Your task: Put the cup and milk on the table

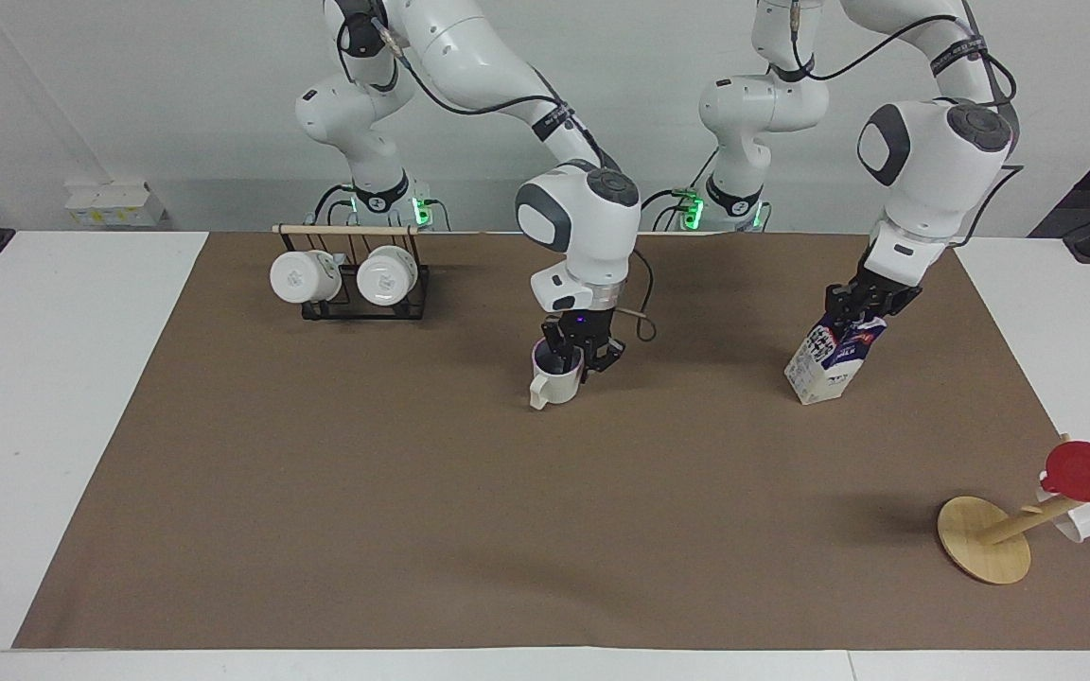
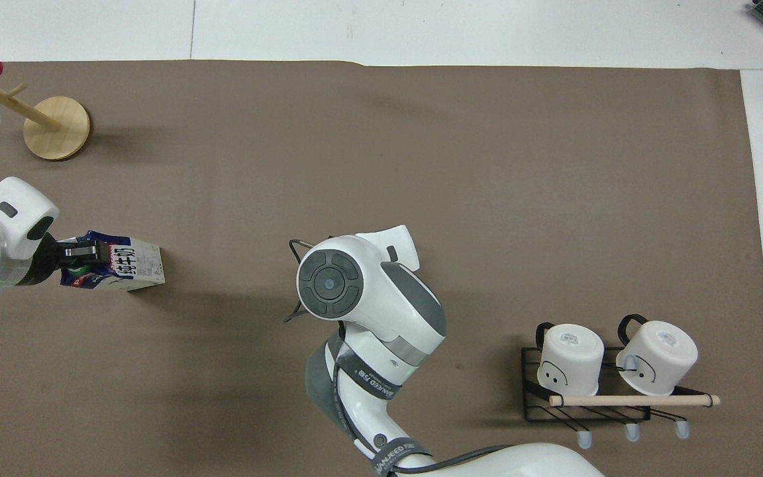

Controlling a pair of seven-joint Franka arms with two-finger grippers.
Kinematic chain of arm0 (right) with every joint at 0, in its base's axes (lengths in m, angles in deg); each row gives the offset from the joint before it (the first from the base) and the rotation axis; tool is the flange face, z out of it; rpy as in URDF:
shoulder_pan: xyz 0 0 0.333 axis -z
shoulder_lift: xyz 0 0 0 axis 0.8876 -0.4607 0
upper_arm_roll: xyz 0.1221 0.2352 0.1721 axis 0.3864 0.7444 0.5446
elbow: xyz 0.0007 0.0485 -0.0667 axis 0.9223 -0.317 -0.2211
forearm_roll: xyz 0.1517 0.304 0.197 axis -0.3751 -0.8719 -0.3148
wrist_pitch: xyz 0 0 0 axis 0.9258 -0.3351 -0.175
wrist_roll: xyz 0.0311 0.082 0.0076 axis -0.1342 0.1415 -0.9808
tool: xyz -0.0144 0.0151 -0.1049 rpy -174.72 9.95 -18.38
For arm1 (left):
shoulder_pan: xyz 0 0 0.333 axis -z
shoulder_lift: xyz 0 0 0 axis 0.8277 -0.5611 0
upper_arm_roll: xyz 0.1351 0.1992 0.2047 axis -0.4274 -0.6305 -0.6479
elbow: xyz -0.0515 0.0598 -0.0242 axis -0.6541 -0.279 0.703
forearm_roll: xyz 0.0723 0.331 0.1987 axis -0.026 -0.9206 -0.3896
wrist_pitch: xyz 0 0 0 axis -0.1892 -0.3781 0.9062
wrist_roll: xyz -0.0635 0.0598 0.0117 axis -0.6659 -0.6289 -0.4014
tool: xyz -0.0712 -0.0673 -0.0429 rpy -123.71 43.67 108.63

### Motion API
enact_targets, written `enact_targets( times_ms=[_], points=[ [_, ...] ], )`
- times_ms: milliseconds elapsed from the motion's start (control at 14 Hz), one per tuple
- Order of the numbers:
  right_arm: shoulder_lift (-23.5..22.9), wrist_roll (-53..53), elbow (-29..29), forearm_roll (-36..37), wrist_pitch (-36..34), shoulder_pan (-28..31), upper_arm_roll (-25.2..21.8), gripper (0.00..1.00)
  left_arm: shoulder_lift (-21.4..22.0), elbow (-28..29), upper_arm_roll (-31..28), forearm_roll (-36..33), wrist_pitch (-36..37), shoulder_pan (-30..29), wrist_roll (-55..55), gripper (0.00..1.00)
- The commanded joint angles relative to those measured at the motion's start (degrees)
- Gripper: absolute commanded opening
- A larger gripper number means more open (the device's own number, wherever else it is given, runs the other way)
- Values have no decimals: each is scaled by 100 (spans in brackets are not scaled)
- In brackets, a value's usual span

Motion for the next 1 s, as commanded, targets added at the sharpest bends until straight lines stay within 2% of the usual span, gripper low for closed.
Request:
enact_targets(
  times_ms=[0,214,429,714,929],
  points=[
    [66,103,13,-27,114,113,34,100,-77,-225,-7,-53,-7,44,-134,41],
    [215,77,144,-211,44,122,34,100,-77,-349,10,-45,115,52,-222,39],
    [575,-317,145,-552,9,244,16,100,-69,-506,28,-27,309,52,-231,39],
    [1251,-1309,145,-958,-667,587,-1,100,-86,-762,45,78,687,307,-458,39],
    [1595,-2407,145,-976,-1212,965,-1,100,-113,-780,45,350,758,763,-818,39]
  ],
)
